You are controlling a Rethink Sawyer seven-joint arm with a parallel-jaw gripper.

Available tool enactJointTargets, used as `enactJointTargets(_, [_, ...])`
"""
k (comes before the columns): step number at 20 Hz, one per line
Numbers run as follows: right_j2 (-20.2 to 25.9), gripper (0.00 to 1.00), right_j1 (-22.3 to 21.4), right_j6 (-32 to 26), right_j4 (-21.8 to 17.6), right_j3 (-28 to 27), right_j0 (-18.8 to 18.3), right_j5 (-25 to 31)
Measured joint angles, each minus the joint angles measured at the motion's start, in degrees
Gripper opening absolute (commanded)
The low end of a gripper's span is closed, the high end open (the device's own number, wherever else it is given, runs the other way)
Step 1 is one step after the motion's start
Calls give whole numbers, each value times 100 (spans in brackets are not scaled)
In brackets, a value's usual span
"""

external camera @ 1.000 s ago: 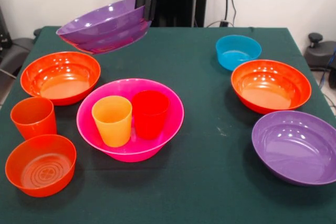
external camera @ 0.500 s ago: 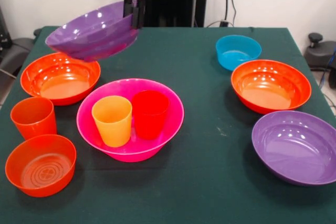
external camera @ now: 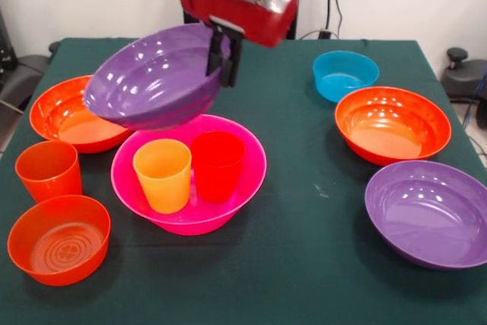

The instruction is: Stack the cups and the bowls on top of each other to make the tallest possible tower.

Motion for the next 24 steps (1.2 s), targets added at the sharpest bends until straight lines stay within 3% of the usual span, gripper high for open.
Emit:
enactJointTargets(7, [-344,0,780,0,-202,-1034,580,323])
enactJointTargets(16, [-589,0,1309,0,-206,-1493,1047,378])
enactJointTargets(24, [-1102,0,1591,0,-204,-2015,1329,883])
